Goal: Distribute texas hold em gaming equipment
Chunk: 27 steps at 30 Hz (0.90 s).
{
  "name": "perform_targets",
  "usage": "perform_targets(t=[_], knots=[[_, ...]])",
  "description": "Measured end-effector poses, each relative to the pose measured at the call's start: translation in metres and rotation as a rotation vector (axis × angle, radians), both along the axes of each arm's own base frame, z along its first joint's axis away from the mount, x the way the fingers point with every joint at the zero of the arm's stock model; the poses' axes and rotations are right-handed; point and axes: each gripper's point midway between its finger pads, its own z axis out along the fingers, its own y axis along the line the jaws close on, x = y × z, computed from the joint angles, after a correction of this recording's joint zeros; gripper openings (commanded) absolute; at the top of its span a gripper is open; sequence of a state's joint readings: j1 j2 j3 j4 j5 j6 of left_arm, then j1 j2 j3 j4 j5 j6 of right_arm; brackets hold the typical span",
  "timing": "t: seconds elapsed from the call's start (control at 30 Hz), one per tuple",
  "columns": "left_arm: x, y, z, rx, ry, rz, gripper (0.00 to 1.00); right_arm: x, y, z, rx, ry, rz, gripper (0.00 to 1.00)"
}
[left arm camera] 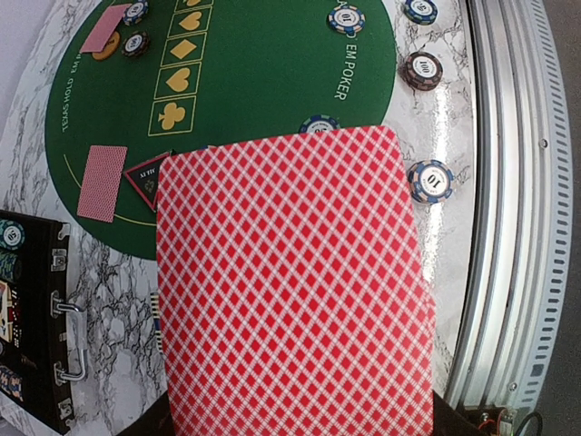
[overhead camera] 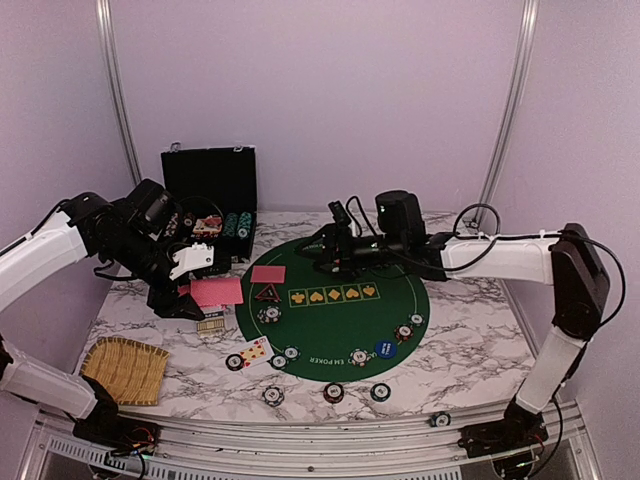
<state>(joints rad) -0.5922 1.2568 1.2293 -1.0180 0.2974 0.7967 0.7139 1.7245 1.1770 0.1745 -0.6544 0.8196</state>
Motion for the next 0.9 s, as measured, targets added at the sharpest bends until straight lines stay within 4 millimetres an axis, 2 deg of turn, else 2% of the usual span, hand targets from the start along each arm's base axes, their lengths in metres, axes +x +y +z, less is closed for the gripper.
perform_targets(t=[0.17, 0.33, 0.53, 0.8, 0.9], knots=[[0.000, 0.000, 0.000, -0.001, 0.001, 0.000, 0.00, -0.050, 0.055, 0.011, 0.098, 0.059, 0.175, 0.96], [0.000, -0.001, 0.000, -0.004, 0.005, -0.002, 0.00, -0.080, 0.087, 0.000, 0.125, 0.133, 0.276, 0.93], [-0.001, -0.001, 0.000, -0.005, 0.007, -0.003, 0.00, -0.086, 0.103, -0.005, 0.143, 0.180, 0.306, 0.82], [-0.001, -0.001, -0.001, -0.005, 0.008, -0.003, 0.00, -0.083, 0.115, -0.001, 0.195, 0.214, 0.310, 0.60], [0.000, -0.002, -0.002, -0.003, 0.011, -0.002, 0.00, -0.084, 0.119, 0.001, 0.208, 0.226, 0.318, 0.47]])
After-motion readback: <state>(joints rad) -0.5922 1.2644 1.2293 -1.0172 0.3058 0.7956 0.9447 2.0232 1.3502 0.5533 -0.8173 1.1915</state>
